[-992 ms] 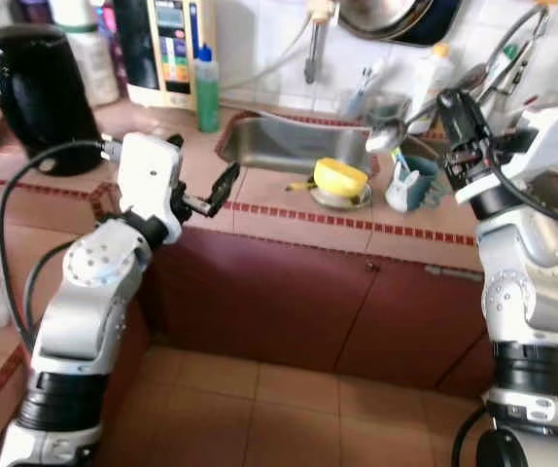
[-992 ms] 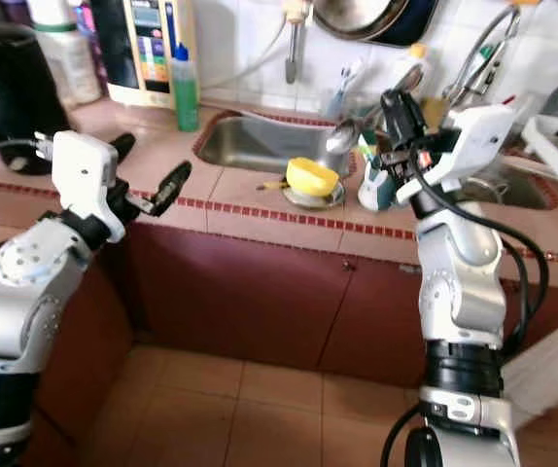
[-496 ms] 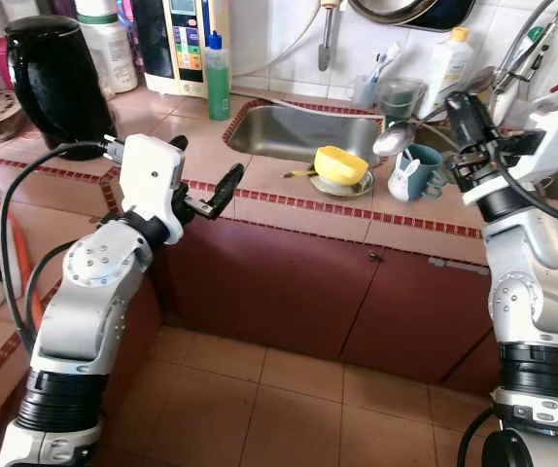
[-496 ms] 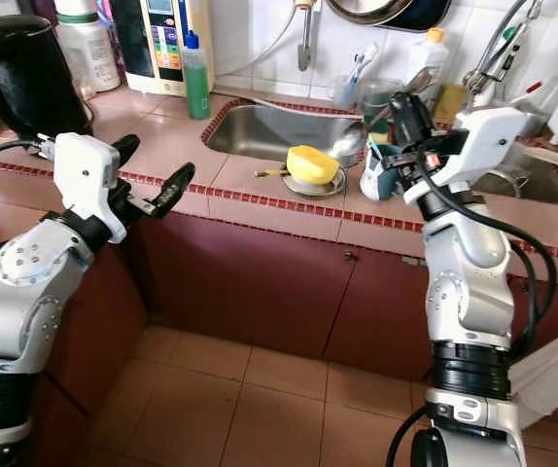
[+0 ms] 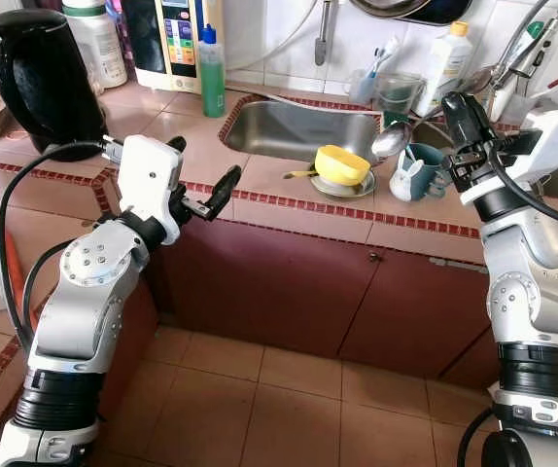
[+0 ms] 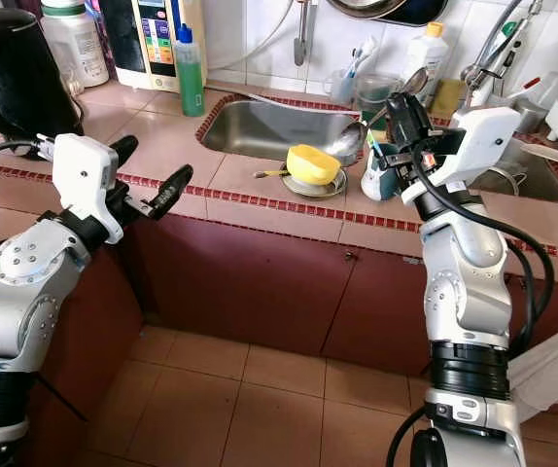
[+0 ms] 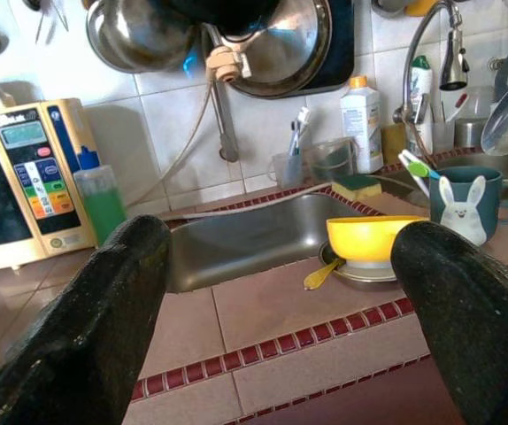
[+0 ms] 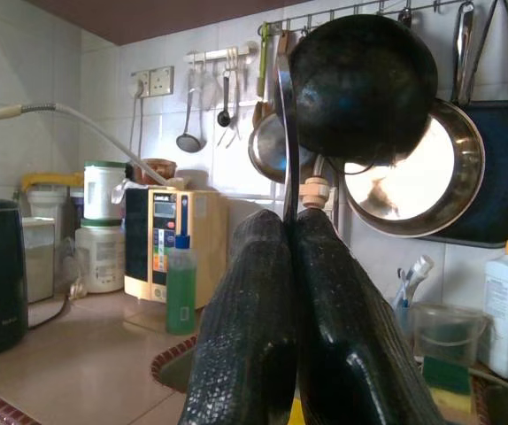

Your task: Kitchen organization

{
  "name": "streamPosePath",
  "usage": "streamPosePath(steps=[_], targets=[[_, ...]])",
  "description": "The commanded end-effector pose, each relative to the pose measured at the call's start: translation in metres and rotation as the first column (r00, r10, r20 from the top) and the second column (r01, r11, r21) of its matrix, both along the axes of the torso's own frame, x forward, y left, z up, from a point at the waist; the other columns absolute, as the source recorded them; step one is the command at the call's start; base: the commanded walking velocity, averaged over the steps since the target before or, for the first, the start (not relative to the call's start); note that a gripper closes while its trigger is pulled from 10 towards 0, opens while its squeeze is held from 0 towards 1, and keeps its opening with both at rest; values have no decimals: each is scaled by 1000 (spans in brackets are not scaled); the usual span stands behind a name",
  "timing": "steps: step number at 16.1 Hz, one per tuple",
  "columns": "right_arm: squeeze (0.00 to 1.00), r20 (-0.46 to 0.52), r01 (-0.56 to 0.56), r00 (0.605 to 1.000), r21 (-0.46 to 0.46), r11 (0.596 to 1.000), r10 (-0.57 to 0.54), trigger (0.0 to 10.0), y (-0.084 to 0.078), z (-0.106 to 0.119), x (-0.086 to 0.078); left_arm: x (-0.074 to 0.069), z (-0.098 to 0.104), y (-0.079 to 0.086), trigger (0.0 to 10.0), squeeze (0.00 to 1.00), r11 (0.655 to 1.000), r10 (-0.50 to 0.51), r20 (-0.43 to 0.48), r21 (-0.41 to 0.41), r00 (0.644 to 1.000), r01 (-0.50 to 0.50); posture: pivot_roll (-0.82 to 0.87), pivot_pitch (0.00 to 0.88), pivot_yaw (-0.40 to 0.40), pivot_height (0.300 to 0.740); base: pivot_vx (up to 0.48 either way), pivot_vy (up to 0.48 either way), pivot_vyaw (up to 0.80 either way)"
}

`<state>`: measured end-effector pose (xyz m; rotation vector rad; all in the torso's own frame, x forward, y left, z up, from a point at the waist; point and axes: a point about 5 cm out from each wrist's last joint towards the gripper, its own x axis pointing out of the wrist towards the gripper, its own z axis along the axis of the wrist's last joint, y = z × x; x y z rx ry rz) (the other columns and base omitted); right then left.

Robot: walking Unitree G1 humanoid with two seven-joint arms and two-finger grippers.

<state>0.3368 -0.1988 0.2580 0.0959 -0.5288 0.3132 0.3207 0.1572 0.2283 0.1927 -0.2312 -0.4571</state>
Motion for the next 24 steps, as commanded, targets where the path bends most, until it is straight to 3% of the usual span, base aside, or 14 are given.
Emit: streamPosePath(steps=[1, 24], targets=[[0, 28, -4, 1000, -3, 1000, 5, 10000, -2, 7, -3, 2, 5, 1, 10000, 0, 1000, 6, 17, -8, 1000, -6, 29, 0, -34, 740, 240, 0, 0], [0, 53, -5, 999, 8, 1000, 5, 10000, -6, 14, -4, 2, 6, -1, 10000, 0, 1000, -1, 30, -18, 1000, 1, 22, 0, -39, 740, 361, 0, 0]])
